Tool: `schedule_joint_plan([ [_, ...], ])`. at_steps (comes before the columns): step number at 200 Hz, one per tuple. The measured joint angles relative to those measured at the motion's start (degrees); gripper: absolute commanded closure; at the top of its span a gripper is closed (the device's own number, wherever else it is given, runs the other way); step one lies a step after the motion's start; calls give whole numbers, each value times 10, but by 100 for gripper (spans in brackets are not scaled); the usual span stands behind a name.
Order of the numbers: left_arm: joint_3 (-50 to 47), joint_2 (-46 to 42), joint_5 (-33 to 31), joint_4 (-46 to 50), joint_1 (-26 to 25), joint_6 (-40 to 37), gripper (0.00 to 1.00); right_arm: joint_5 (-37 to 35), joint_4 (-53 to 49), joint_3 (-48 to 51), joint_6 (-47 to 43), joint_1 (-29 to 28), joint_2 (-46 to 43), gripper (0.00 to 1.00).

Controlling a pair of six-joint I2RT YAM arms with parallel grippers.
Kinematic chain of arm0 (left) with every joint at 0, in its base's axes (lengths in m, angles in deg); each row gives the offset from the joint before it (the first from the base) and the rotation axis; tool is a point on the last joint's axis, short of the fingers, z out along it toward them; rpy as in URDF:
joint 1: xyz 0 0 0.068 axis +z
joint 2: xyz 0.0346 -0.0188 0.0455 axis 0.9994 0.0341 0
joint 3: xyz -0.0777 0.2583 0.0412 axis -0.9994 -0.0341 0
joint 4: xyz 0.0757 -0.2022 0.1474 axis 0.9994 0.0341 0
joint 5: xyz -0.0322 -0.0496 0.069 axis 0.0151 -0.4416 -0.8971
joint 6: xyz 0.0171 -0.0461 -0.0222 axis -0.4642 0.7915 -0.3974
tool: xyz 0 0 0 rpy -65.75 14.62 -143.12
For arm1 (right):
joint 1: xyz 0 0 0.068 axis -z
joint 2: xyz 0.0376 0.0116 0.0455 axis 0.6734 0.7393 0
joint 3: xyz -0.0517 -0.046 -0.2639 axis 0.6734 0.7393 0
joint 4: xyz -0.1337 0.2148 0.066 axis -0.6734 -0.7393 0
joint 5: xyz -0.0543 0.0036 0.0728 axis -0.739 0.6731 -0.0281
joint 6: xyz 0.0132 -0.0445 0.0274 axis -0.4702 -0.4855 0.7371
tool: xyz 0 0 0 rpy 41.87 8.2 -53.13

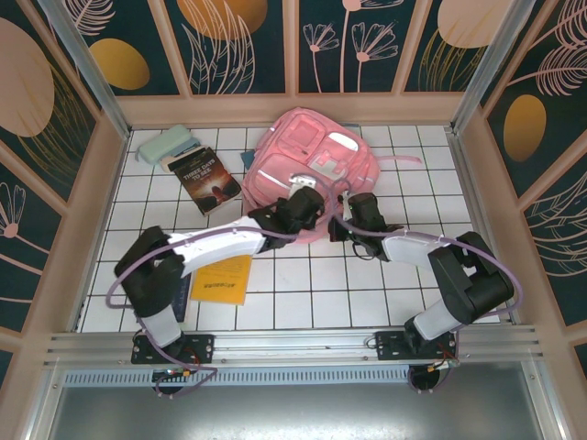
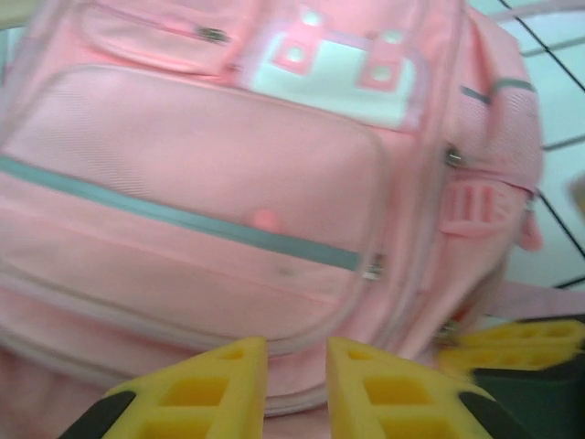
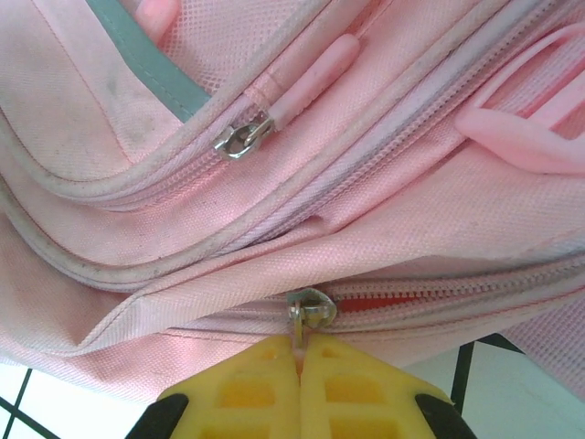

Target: Pack the student bag

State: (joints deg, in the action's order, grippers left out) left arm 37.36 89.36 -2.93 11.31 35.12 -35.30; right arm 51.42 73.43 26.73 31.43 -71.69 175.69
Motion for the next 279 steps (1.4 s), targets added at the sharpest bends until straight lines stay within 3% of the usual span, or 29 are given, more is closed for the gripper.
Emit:
schedule_joint_plan([
  [21,-50,-47,-5,-6,38,16,63,0,0,0,0,0,0,100],
  [43,-96,-66,1,-9,77,35,70,-1,0,0,0,0,0,100],
  [61,-124,-64,14,-9,91,50,85,0,0,0,0,0,0,100],
  [91,-158,-41,48,-27,91,74,100,0,0,0,0,0,0,100],
  [127,-163,-8,86,-79,92,100,100,-1,-2,0,1,-10,0,100],
  [156,-163,12,119,-122,91,116,100,-10,-10,-7,7,-63,0,100],
  [224,-169,23,121,-144,99,134,100,-30,-24,-57,33,-134,56,100],
  [247,-182,-1,123,-144,99,134,89,-29,-24,-64,34,-143,60,80],
  [279,-188,-45,150,-144,90,124,79,-27,-23,-63,40,-140,51,69],
])
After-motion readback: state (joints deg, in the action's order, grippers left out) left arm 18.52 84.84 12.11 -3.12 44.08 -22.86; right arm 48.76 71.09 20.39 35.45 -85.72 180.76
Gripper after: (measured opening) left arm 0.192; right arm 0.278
